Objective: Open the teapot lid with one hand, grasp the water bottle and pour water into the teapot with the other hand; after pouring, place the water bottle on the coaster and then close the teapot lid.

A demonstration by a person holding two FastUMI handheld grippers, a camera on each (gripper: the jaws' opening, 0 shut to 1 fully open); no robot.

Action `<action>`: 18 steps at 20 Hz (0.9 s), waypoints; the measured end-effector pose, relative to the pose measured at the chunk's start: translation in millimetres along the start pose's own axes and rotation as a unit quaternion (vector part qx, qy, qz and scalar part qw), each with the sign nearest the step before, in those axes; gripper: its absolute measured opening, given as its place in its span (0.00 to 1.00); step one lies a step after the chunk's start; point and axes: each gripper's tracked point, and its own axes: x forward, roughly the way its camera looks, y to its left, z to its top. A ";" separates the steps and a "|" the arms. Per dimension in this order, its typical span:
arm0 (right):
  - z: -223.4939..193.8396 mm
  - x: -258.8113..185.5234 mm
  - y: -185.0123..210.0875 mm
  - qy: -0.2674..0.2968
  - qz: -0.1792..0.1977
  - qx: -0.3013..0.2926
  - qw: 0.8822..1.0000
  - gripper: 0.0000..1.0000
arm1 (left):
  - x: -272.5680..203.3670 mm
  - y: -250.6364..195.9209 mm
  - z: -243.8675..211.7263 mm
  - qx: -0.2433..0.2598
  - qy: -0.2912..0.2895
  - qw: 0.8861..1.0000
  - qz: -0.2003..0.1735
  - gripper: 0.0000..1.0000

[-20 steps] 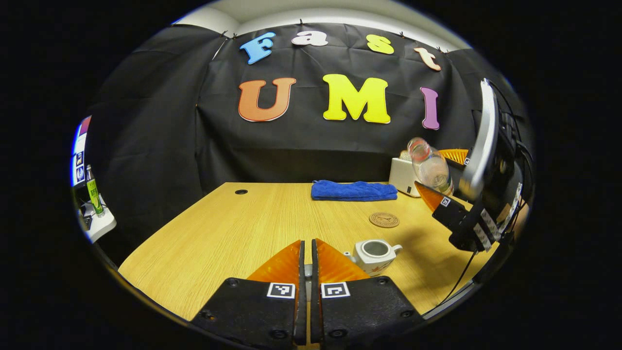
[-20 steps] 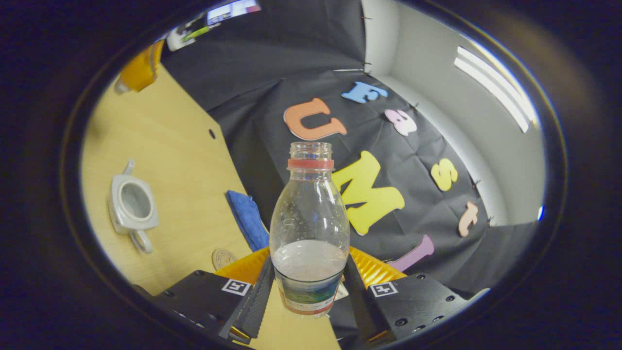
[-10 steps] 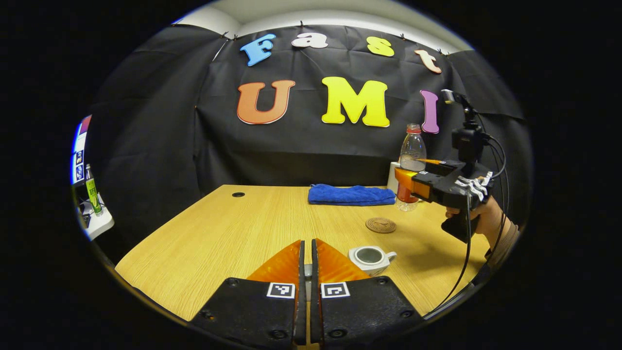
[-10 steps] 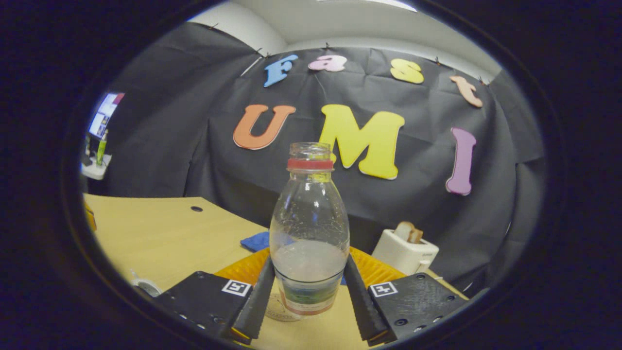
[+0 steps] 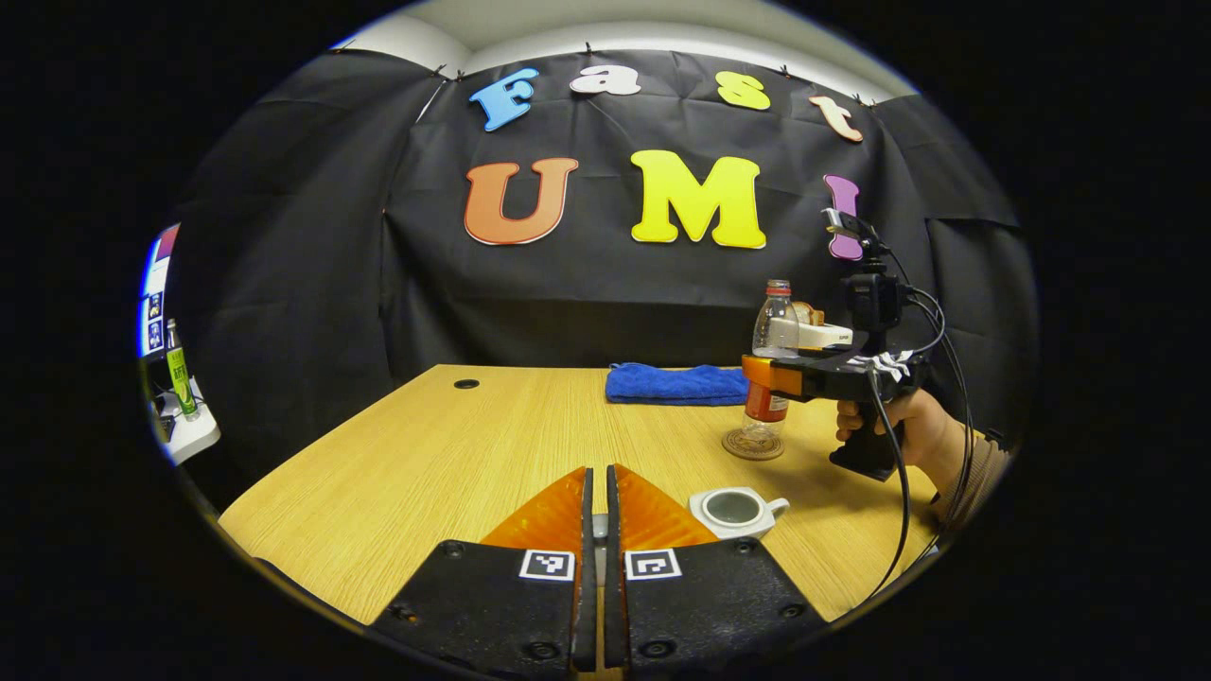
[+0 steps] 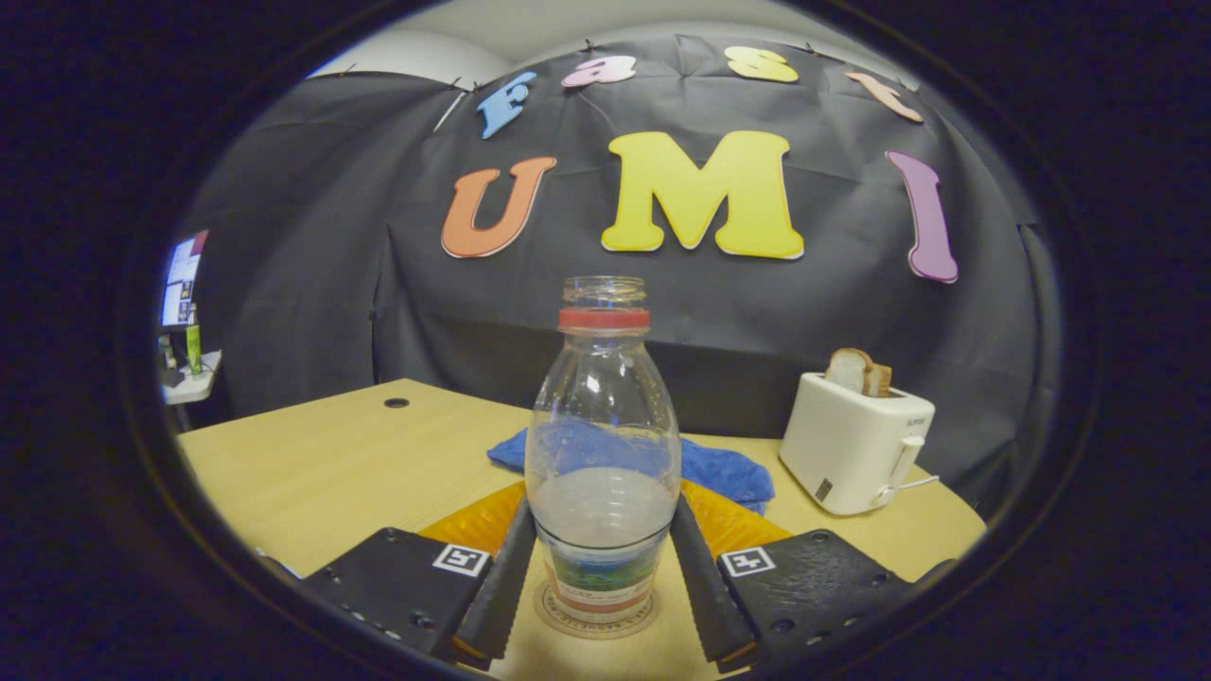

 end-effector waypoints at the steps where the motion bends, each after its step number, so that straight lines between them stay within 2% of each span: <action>1: -2.0 3.6 -1.9 0.001 -0.003 -0.004 1.000 0.75 | 1.8 0.8 -1.9 0.004 0.003 1.000 0.001 0.06; 10: -16.3 9.2 -5.8 0.008 0.003 0.012 1.000 0.75 | 6.9 -0.5 -2.4 0.010 0.009 1.000 0.001 0.06; 12: -19.1 8.4 -4.7 0.013 0.009 0.014 1.000 0.80 | 9.0 -3.7 -3.0 0.010 0.012 1.000 -0.002 0.06; 13: -18.8 7.4 -6.7 0.013 0.005 0.010 1.000 0.91 | 10.9 -5.3 -3.4 0.011 0.013 1.000 -0.003 0.06; 14: -17.2 5.8 -10.3 0.010 -0.001 0.004 1.000 0.98 | 11.6 -8.2 -4.7 0.015 0.013 1.000 -0.005 0.06; 18: -3.9 -7.6 -5.0 -0.014 0.015 0.015 1.000 0.98 | 12.8 -20.9 -2.9 0.026 0.010 0.999 -0.015 0.06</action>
